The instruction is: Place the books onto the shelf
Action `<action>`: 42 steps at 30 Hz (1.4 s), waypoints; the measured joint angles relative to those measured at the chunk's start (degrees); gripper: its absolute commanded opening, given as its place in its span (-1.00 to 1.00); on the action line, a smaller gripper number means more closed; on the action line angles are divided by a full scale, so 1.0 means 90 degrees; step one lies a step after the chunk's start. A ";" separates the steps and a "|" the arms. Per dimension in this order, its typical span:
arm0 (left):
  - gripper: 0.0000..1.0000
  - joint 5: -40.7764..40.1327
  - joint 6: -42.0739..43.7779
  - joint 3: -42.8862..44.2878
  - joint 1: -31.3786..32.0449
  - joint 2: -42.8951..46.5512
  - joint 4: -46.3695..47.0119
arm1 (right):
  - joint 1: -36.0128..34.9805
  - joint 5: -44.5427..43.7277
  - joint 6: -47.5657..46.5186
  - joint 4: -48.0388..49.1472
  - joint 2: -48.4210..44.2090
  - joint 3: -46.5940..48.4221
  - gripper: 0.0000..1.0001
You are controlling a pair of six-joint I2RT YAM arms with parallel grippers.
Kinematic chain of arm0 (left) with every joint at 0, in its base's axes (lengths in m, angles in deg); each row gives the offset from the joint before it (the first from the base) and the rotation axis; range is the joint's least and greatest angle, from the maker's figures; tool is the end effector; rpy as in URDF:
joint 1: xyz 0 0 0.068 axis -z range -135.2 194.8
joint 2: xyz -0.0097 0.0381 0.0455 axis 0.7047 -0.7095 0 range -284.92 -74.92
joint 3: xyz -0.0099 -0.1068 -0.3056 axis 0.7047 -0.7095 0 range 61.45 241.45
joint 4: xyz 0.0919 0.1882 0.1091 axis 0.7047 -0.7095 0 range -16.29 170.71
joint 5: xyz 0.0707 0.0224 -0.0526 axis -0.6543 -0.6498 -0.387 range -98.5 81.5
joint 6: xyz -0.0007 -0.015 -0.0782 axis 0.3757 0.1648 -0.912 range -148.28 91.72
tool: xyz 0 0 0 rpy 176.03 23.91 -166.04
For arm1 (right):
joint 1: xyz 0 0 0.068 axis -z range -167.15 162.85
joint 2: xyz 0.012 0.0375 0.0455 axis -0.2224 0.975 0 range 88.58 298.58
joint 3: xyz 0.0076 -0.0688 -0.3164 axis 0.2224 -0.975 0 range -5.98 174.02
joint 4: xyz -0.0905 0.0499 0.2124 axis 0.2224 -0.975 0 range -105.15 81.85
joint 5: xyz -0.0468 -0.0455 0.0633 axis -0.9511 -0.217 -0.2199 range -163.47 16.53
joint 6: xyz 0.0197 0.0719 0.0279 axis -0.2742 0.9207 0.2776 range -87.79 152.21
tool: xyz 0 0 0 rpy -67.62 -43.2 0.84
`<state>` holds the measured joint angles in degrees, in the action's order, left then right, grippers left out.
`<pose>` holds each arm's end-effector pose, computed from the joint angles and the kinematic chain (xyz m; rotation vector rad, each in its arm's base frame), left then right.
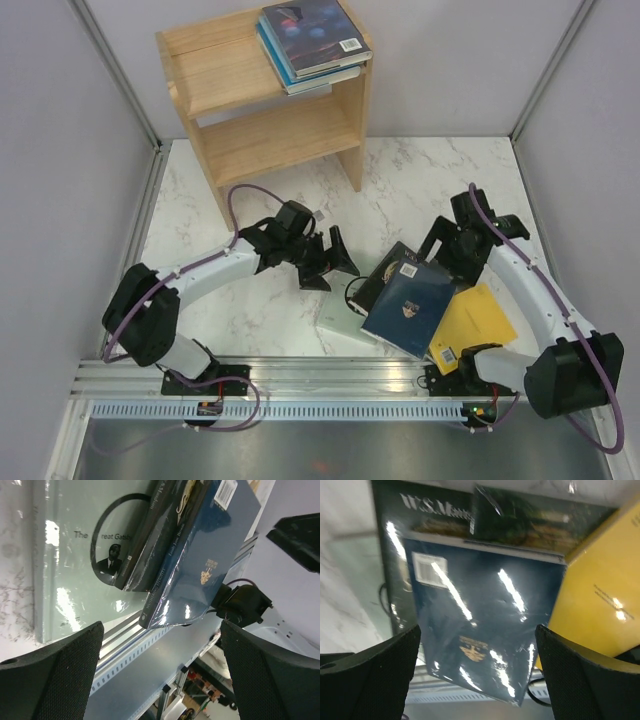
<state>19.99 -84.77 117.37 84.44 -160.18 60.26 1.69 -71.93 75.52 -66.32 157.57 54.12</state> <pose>0.2099 -0.2165 0.2719 -0.1511 2.7783 -1.2246 0.1828 0.0379 0.3033 0.7634 2.6765 0.2916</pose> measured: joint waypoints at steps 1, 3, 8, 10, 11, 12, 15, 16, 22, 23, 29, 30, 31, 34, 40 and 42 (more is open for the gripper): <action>1.00 0.0005 0.0002 0.0063 0.0114 -0.0114 0.0005 | 0.0019 0.0056 -0.0019 -0.0109 -0.0070 -0.0250 0.96; 1.00 0.0015 0.0005 0.0126 0.0347 -0.0287 0.0044 | 0.0019 0.0177 -0.0041 -0.0335 -0.0236 -0.0631 0.96; 1.00 0.0017 0.0017 -0.0007 0.0872 -0.0469 0.0180 | 0.0019 0.0318 -0.0080 -0.0646 -0.0692 -0.1049 0.96; 1.00 0.0032 0.0010 -0.0175 0.1059 -0.0517 0.0345 | 0.0022 0.0362 -0.0090 -0.0663 -0.0852 -0.1171 0.96; 0.99 0.0049 0.0007 -0.0250 0.1144 -0.0571 0.0444 | 0.0019 0.0403 -0.0104 -0.0658 -0.0920 -0.1251 0.96; 1.00 0.0070 0.0000 -0.0316 0.1217 -0.0653 0.0554 | 0.0022 0.0469 -0.0107 -0.0639 -0.0974 -0.1360 0.96; 0.99 0.0158 -0.0032 -0.0393 0.1396 -0.1032 0.0872 | 0.0019 0.0746 -0.0087 -0.0478 -0.1059 -0.1846 0.96; 1.00 0.0182 -0.0041 -0.0393 0.1452 -0.1166 0.0991 | 0.0019 0.0857 -0.0068 -0.0362 -0.1064 -0.2028 0.96; 0.99 0.0347 -0.0316 -0.0381 0.1719 -0.1540 0.1885 | 0.0034 0.1608 0.0083 0.0287 -0.1146 -0.2652 0.96; 0.98 0.0347 -0.0391 -0.0401 0.1753 -0.1562 0.2074 | 0.0034 0.1644 0.0090 0.0308 -0.1173 -0.2674 0.96; 0.76 0.0413 -0.0947 -0.0775 0.1812 -0.1569 0.3240 | 0.0068 0.1751 0.0165 0.0469 -0.1511 -0.2924 0.96; 0.69 0.0454 -0.1088 -0.0901 0.1814 -0.1566 0.3490 | 0.0073 0.1770 0.0189 0.0491 -0.1549 -0.2956 0.96; 0.57 0.0512 -0.1229 -0.1044 0.1812 -0.1566 0.3774 | 0.0083 0.1804 0.0221 0.0517 -0.1596 -0.3009 0.96; 0.41 0.0629 -0.1683 -0.1518 0.1814 -0.1574 0.4709 | 0.0107 0.1897 0.0328 0.0573 -0.1632 -0.3089 0.96; 0.13 0.1030 -0.2759 -0.1987 0.1770 -0.1778 0.6365 | 0.0134 0.2103 0.0532 0.0704 -0.1632 -0.3155 0.96; -0.08 0.1112 -0.2985 -0.1989 0.1729 -0.1931 0.6530 | 0.0143 0.2183 0.0602 0.0801 -0.1625 -0.3169 0.96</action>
<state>30.00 -111.64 99.47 100.00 -177.55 119.03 2.98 -52.28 80.94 -59.11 142.95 25.60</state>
